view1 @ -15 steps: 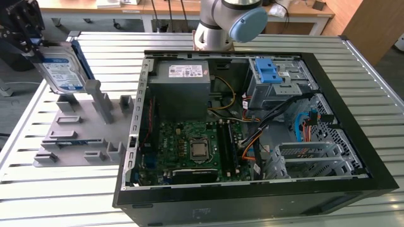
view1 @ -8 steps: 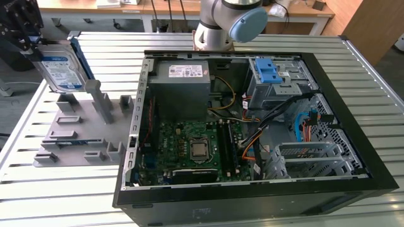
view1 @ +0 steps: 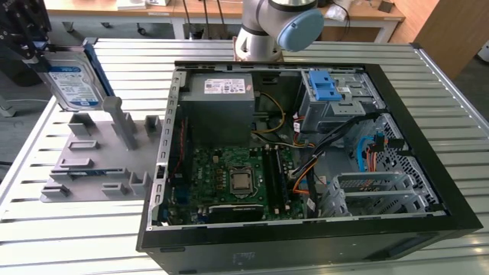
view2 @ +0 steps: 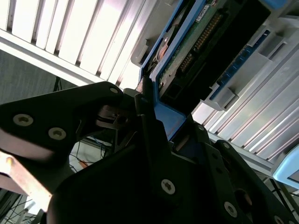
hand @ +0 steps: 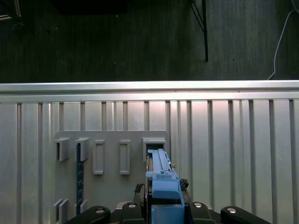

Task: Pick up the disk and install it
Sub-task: 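Pick up the disk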

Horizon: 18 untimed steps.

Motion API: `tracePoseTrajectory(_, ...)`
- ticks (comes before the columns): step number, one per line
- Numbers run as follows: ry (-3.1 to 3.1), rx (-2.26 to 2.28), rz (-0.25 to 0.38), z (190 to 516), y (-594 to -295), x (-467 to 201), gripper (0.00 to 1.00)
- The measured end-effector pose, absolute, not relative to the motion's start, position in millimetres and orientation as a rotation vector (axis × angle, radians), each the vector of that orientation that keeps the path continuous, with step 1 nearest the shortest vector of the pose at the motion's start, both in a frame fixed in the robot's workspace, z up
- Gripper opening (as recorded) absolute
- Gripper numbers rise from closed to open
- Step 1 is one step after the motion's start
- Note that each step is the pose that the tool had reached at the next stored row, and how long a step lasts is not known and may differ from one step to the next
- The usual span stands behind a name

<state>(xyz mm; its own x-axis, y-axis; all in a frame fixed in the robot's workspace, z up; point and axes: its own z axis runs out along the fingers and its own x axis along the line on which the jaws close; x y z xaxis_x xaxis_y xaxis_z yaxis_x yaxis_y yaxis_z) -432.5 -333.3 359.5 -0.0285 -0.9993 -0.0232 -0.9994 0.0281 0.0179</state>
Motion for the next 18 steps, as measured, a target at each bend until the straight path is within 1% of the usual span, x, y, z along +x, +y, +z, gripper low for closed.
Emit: tracePoseTrajectory(18, 2.249, -2.186, 0.045, 372, -333, -433, 0.36)
